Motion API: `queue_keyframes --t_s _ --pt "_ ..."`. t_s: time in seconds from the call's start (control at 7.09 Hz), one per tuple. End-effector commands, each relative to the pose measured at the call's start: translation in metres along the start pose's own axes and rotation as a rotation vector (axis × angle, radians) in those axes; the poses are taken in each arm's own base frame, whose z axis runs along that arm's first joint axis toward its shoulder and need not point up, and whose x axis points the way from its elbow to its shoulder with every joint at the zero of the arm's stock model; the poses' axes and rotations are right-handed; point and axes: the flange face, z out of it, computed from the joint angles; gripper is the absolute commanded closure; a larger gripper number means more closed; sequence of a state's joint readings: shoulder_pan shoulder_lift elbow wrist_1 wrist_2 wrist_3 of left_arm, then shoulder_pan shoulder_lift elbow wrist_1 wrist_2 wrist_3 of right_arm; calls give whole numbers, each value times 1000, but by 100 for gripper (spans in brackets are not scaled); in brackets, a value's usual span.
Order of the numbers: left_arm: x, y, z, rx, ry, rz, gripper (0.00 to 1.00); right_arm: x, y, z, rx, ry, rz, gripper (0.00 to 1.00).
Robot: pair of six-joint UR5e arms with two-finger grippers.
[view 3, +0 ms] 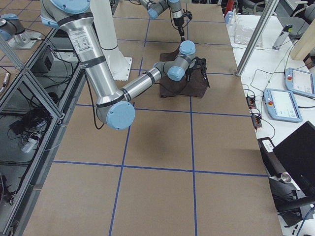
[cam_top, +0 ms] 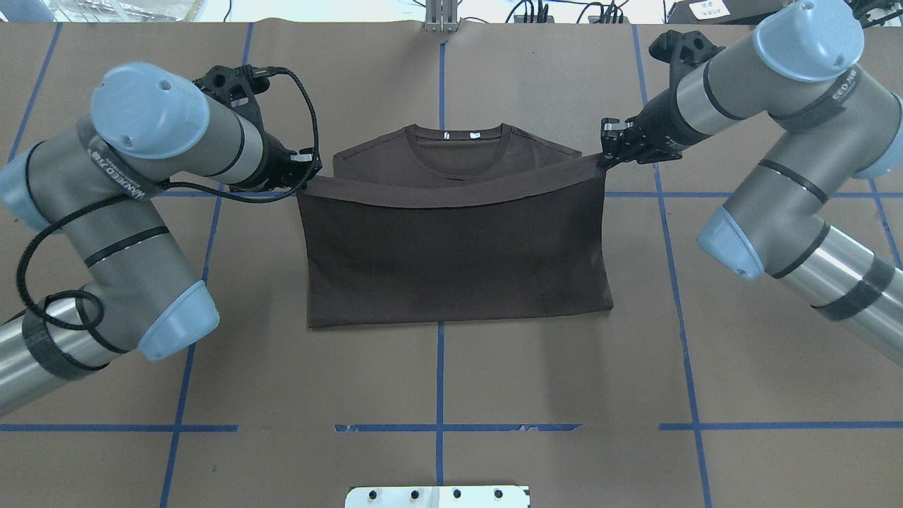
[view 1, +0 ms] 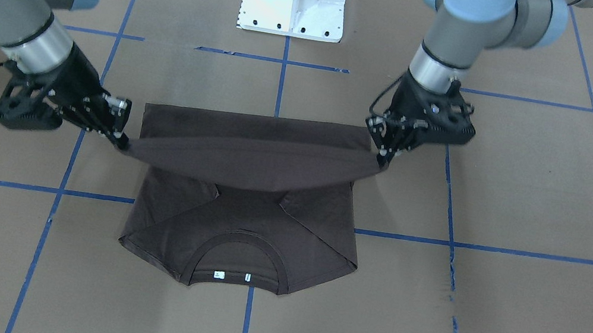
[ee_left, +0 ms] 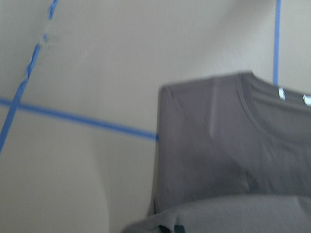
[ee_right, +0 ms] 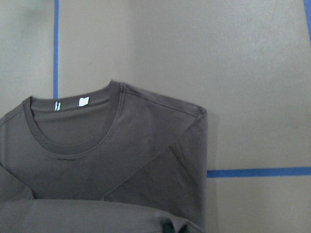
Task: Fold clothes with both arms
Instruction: 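Lift the hem with both grippers and fold it toward the collar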
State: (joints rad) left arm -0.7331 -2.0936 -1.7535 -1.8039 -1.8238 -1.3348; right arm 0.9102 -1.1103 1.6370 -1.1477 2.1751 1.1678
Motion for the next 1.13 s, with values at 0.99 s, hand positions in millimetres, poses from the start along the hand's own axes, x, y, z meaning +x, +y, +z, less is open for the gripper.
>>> queue_keyframes --t_s 0.99 --pt "22 -66 86 41 -6 -5 100 -16 -105 62 49 93 64 100"
